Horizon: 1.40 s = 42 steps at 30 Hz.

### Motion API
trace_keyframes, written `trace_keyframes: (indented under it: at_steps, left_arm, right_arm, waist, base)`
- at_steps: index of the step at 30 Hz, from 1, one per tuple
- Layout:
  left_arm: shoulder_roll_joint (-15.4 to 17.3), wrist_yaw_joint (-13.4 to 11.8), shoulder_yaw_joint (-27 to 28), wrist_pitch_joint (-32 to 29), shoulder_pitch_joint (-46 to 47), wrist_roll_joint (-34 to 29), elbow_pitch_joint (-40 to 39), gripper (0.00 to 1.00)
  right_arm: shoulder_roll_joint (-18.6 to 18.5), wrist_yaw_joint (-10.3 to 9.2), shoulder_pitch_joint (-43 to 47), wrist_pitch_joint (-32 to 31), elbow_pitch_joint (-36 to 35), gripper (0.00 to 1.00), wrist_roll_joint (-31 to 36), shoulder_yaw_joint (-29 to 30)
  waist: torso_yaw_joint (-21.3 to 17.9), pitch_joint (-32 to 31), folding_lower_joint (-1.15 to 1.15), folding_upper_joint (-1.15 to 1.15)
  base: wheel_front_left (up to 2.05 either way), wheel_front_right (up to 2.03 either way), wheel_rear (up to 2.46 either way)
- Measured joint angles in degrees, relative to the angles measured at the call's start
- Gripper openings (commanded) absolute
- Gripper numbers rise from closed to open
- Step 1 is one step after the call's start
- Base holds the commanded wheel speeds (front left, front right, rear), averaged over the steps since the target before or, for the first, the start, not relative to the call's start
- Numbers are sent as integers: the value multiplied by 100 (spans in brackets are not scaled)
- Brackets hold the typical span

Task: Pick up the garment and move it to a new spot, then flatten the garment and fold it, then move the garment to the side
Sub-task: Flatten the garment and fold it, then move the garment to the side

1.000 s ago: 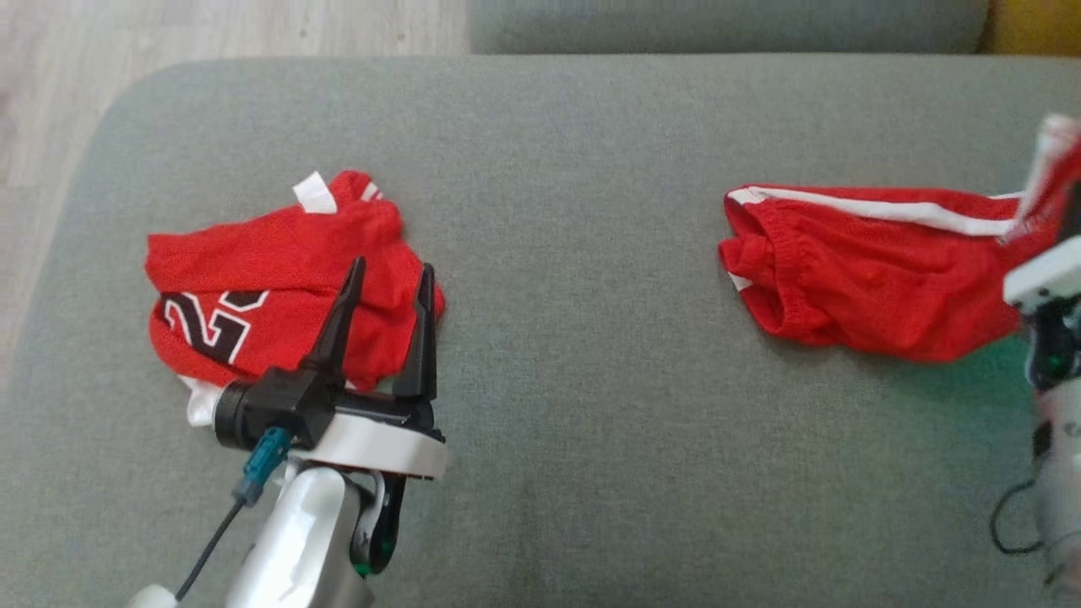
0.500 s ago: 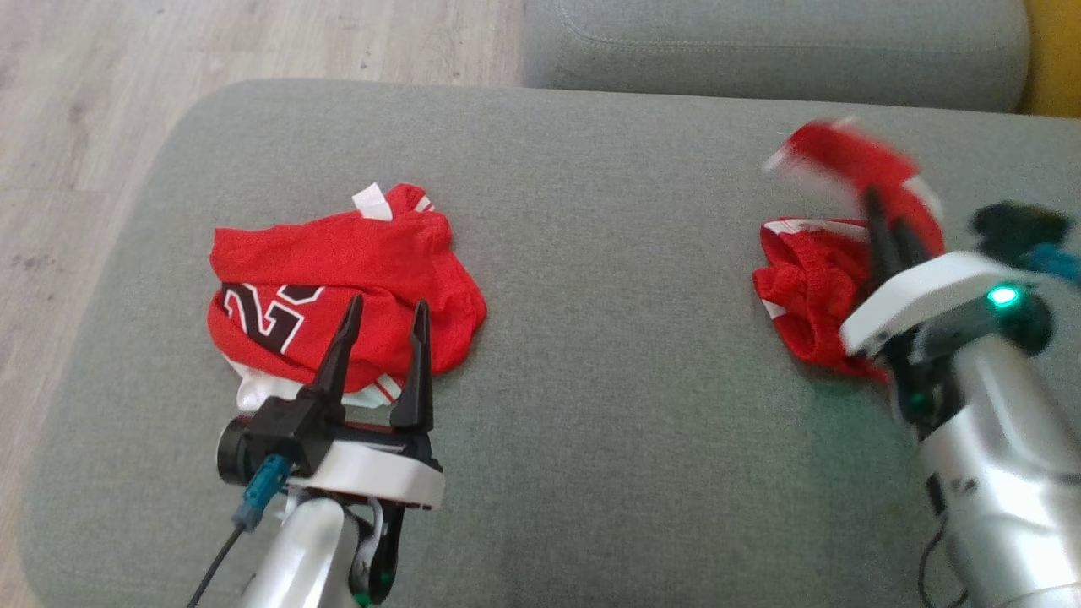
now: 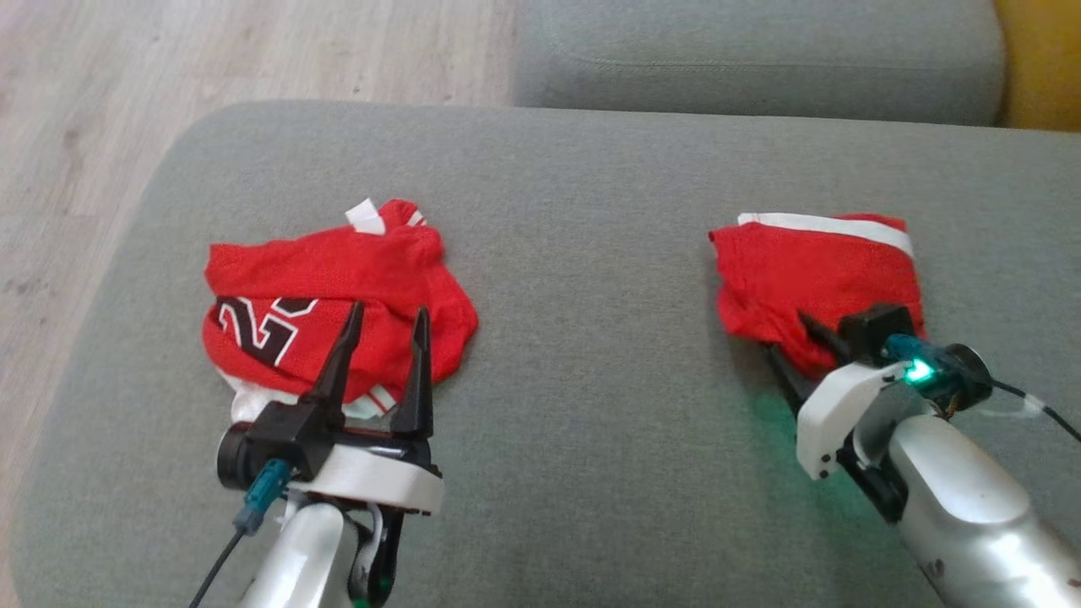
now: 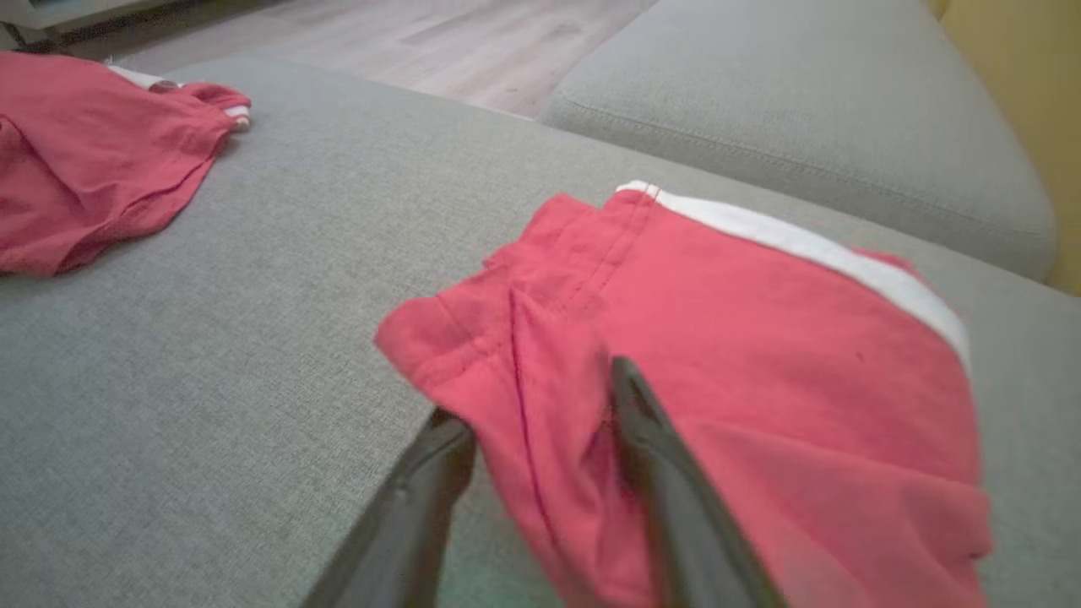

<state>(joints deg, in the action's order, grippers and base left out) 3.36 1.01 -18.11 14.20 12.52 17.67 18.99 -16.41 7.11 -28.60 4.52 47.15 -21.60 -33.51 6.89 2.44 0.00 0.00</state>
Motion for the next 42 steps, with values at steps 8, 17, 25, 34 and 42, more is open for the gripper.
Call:
trace_keyframes:
  at_steps: [8, 17, 25, 34, 42]
  left_arm:
    - [8, -110, -2, 1, -6, 7, -80, 100]
    - [5, -222, 131, 11, -82, 7, -111, 100]
    - [-7, -216, 245, 24, -363, -12, -164, 100]
    - [-38, -114, 254, 25, -235, -152, -248, 100]
    - [-55, -89, 186, 25, 264, -209, -279, 100]
  right_arm:
    - [-19, -1, -1, 901, 152, 100, -32, 1491]
    - [733, -1, 1306, 985, -1613, 100, 1122, 3590]
    - [1334, -1, 2294, 985, -2749, 100, 1734, 4242]
    - [1377, -1, 2109, 948, -2978, 0, 1816, 4280]
    - [1358, 0, 563, 454, -2215, 0, 2162, 4479]
  waist:
    - [-376, -168, 0, 0]
    - [-893, -278, 0, 0]
    - [-1003, -263, -1, 0]
    - [-847, 164, 0, 0]
    - [-502, 836, 2, 0]
  base:
    - [0, 0, 0]
    - [0, 0, 0]
    - [0, 0, 0]
    - [0, 0, 0]
    - [0, 0, 0]
